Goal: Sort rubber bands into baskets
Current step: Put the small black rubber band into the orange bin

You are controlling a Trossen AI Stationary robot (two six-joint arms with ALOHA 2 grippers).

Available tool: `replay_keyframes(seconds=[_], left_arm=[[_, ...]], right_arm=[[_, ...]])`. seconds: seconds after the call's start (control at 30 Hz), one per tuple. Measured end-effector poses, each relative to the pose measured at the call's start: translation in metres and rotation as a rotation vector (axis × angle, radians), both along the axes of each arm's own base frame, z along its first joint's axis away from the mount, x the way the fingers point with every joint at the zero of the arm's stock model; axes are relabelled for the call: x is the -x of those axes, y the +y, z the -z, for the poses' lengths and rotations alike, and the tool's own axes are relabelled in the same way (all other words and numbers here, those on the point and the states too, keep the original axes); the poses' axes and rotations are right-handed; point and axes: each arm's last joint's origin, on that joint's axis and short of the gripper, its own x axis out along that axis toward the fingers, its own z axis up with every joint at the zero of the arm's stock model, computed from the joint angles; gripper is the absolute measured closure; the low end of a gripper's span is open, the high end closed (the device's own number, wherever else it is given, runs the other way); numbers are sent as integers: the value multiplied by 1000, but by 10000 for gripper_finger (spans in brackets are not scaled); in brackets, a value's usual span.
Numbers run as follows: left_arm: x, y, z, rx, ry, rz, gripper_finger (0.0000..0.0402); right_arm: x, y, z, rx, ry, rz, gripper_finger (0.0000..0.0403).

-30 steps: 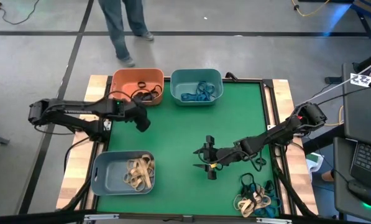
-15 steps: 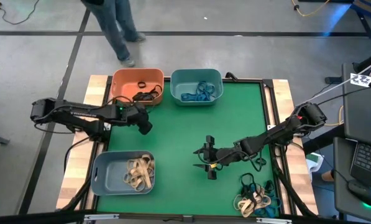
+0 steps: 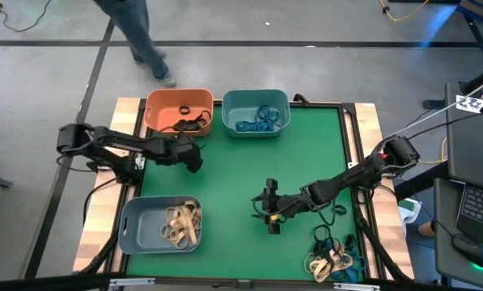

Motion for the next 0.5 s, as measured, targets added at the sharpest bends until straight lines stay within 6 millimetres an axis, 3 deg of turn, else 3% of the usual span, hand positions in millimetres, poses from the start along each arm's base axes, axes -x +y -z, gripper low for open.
replay_keyframes(seconds=[0.3,0.5], left_arm=[[-4,3,19,13,132,42,275],[-6,3,20,21,153,106,339]], right_arm=[[-1,0,-1,-3,-11,-1,152],[-1,0,-1,-5,-16,-2,152]])
